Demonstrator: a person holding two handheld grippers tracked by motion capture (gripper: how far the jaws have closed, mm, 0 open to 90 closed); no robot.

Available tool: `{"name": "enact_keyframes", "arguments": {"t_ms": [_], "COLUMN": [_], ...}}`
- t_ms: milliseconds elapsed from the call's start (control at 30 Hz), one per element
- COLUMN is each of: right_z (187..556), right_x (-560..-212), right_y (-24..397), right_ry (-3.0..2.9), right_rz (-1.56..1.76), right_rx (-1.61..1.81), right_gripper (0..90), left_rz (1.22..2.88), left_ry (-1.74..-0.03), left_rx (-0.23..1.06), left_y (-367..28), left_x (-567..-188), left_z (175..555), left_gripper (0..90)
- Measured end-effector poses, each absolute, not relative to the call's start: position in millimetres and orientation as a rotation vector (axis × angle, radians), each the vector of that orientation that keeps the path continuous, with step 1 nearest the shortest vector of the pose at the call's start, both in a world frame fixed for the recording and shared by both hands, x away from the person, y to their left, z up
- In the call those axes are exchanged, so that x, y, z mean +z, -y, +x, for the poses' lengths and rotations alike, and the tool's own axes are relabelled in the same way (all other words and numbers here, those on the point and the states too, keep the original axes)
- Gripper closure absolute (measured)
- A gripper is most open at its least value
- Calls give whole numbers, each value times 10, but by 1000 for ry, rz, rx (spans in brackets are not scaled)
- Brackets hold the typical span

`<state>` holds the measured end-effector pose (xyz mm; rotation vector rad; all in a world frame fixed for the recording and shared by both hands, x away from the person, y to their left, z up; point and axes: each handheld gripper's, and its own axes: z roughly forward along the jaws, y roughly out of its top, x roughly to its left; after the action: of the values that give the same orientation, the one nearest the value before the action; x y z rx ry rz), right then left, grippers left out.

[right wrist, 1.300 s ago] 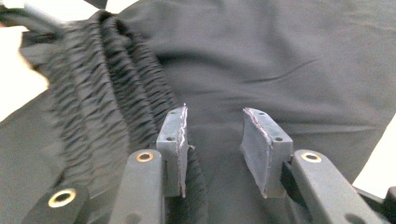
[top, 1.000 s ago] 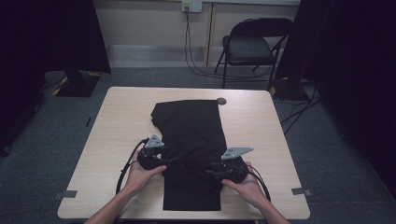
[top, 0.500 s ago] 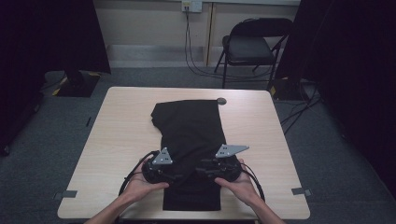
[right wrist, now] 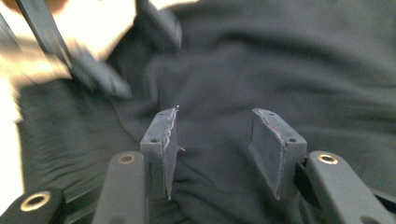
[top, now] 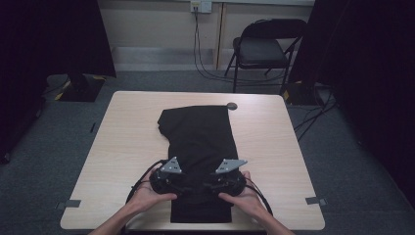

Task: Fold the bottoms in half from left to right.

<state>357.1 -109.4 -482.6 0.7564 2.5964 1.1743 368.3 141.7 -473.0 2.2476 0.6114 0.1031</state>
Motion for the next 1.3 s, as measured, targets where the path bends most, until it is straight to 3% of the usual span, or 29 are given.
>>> {"name": "enact_keyframes", "arguments": {"t_ms": [233,333,567,633,767,967,1100,1300], "right_z": [3394,3335,3085,3090,3389,4007,4405,4470], "right_x": [-4949,-4937,-4904,-4870,-4729,-4632,-4760,-4977], "right_y": [1021,1028,1000,985,1052,1163,1152,1071], "right_ry": [-2636,-2664,-2757,-2783,-2676,-2484,-2402,-2475], "right_rz": [724,680,614,590,702,878,1014,1013], "right_rx": [1161,1143,1154,1195,1294,1275,1245,1151], "right_gripper": [505,505,506,445,424,355,326,336], "left_rz": [2174,2187,2190,2195,2191,2232,2257,2221], "left_ry": [-727,-719,-784,-797,-786,-852,-870,-876], "left_rx": [200,220,223,228,182,335,321,310], "left_y": [-1529,-1526,-1531,-1543,-1633,-1682,-1621,-1645], "left_x": [-4691,-4712,-4752,-4766,-4707,-4745,-4873,-4906], "left_z": [3866,3914,4005,4039,4121,4299,4348,4268], "left_gripper": [397,459,417,407,412,407,378,376]}}
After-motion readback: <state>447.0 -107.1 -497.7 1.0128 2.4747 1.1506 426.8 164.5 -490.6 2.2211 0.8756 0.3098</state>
